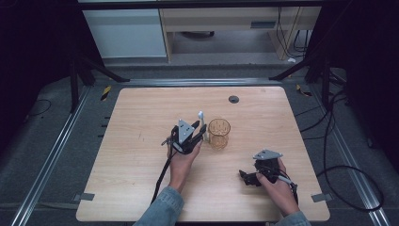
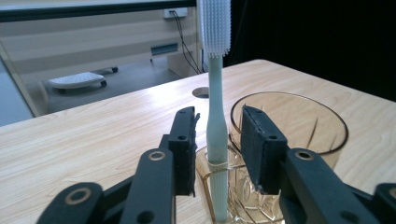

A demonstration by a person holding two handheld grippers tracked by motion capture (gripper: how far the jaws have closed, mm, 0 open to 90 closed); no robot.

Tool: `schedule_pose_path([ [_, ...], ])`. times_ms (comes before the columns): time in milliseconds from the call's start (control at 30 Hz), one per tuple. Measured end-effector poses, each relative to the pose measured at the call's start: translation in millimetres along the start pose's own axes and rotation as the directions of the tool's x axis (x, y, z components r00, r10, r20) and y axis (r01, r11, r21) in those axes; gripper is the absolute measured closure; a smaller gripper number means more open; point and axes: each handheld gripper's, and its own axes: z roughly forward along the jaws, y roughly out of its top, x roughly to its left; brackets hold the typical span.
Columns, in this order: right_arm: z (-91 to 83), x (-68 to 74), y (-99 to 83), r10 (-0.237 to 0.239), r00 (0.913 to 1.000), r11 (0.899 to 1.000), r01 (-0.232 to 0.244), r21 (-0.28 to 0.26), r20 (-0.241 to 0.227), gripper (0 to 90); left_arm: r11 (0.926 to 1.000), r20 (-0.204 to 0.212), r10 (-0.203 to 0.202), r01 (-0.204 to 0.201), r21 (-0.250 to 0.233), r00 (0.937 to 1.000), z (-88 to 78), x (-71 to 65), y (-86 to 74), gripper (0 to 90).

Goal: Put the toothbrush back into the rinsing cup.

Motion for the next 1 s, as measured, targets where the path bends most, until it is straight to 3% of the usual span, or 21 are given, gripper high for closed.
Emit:
schedule_pose_path([
  [367, 0.0, 0.0, 0.0, 0.000, 1.0000, 1.000, 0.000, 0.000, 0.000, 0.4, 0.9935, 0.031, 0.071, -0.073, 0.087, 0.9970, -8.2, 3.8, 5.6, 55.6],
  [633, 0.0, 0.0, 0.0, 0.000, 1.0000, 1.000, 0.000, 0.000, 0.000, 0.4, 0.9778, 0.073, 0.107, -0.118, 0.173, 0.9916, -14.4, 8.2, 14.4, 41.0],
  [733, 0.0, 0.0, 0.0, 0.000, 1.0000, 1.000, 0.000, 0.000, 0.000, 0.4, 0.9752, 0.087, 0.094, -0.109, 0.192, 0.9918, -14.9, 9.4, 16.4, 36.8],
  [933, 0.0, 0.0, 0.0, -0.001, 1.0000, 1.000, 0.001, 0.000, 0.000, 0.4, 0.9531, 0.149, 0.076, -0.115, 0.280, 0.9860, -17.3, 14.6, 22.0, 23.1],
  [967, 0.0, 0.0, 0.0, -0.001, 1.0000, 1.000, 0.001, 0.000, 0.000, 0.4, 0.9531, 0.149, 0.076, -0.115, 0.280, 0.9860, -17.3, 14.6, 22.0, 20.9],
  [1000, 0.0, -0.1, -0.1, -0.002, 1.0000, 1.000, 0.002, -0.001, 0.000, 0.4, 0.9479, 0.168, 0.057, -0.106, 0.300, 0.9841, -17.8, 16.8, 22.7, 19.4],
])
